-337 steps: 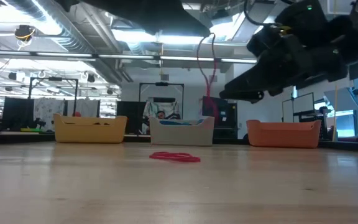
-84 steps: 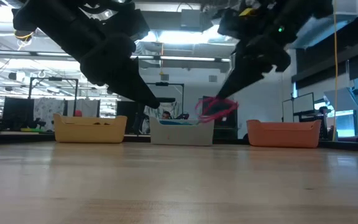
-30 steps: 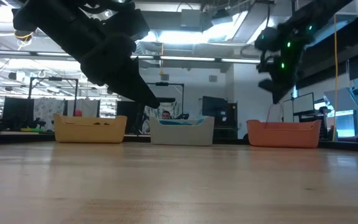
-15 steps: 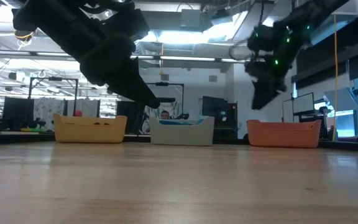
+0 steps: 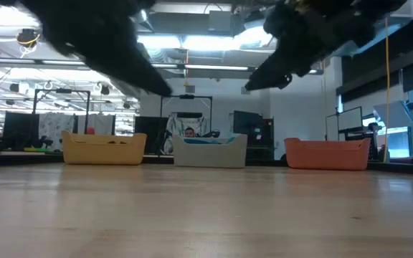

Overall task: Sort rubber bands into baskets
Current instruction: Put the red rubber band into the orange bin

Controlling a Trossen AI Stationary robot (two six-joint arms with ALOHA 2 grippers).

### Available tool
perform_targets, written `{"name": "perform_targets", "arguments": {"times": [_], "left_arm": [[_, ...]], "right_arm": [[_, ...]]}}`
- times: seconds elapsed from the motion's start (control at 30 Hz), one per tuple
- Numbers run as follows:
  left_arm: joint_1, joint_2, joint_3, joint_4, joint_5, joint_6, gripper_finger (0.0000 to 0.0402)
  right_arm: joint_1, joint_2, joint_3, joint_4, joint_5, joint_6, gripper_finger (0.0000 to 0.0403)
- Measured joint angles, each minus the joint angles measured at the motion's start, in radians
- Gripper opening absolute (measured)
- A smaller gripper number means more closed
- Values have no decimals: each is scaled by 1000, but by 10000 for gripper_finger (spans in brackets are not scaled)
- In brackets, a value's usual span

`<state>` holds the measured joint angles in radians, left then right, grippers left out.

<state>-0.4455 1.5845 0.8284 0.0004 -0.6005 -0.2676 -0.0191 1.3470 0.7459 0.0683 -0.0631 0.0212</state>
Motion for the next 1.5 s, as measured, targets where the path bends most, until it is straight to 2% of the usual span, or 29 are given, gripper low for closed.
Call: {"name": "perform_targets", "arguments": {"times": [0.13,0.27,0.5,0.73,1.0,1.23,1.5], "left_arm": [[-65,-29,42,-145,85,-87,117],[-134,-30,86,-320,199,-243,117],[-289,-27,96,-575,413,-676,117],[-441,-24,95,-685,435,-944,117],[-512,30,95,-693,427,-983,117],[-511,109,95,-714,427,-983,117],[-511,124,95,-719,439,-1007,117]], "right_arm": [[100,25,-22,60,1,5,199],[167,74,-30,71,15,38,199],[219,188,-31,153,106,62,199],[215,263,-30,234,106,88,199],[215,262,-30,229,108,88,199],[215,262,-30,228,108,87,199],[215,262,-30,228,108,87,199]]}}
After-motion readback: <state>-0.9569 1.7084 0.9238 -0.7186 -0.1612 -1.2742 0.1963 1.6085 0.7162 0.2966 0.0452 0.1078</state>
